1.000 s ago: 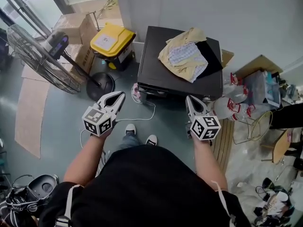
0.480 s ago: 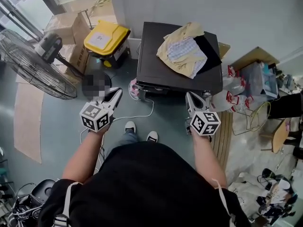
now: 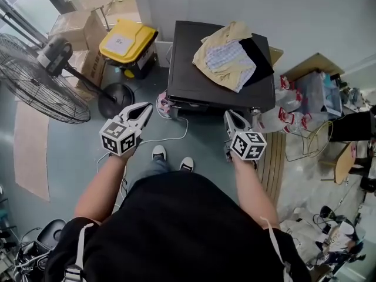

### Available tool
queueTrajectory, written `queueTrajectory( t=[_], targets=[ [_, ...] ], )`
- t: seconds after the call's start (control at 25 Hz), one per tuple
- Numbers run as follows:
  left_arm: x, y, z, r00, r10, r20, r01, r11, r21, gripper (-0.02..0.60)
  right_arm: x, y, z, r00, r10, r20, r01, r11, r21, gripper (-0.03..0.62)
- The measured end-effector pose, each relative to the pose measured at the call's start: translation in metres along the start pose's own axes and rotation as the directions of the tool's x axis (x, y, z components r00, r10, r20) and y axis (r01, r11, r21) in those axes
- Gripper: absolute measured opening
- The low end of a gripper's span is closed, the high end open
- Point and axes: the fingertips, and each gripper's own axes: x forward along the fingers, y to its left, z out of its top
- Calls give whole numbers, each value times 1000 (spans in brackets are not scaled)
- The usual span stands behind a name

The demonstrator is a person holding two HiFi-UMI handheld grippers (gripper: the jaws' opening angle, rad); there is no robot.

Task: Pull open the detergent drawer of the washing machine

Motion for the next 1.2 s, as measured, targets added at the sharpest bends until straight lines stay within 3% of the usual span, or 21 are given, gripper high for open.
queueTrajectory(
  t=[0.16, 0.28, 0.56, 0.8, 1.0, 1.2],
  targets=[
    [1, 6, -5, 1000, -6, -3, 6, 998, -69, 17, 5, -6, -14, 1000, 1, -23, 0, 1000, 26, 2],
    [3, 11, -13, 1000, -21, -4, 20, 987, -162, 17, 13, -14, -27, 999, 6, -41, -3, 997, 71, 2],
    [20, 22, -39, 999, -47, -26, 38, 960, -278, 18, 33, -41, -66, 997, -3, -80, 17, 984, 175, 3],
    [39, 20, -62, 992, -122, -36, 98, 915, -392, 32, 51, -50, -99, 993, 32, -114, 1, 960, 280, 21],
    [58, 15, -88, 983, -172, -68, 125, 889, -441, 48, 66, -59, -129, 988, 26, -153, 27, 941, 336, 34],
    [81, 12, -123, 968, -230, -99, 145, 837, -528, 69, 84, -63, -153, 986, 26, -167, 45, 913, 404, 34]
  ],
)
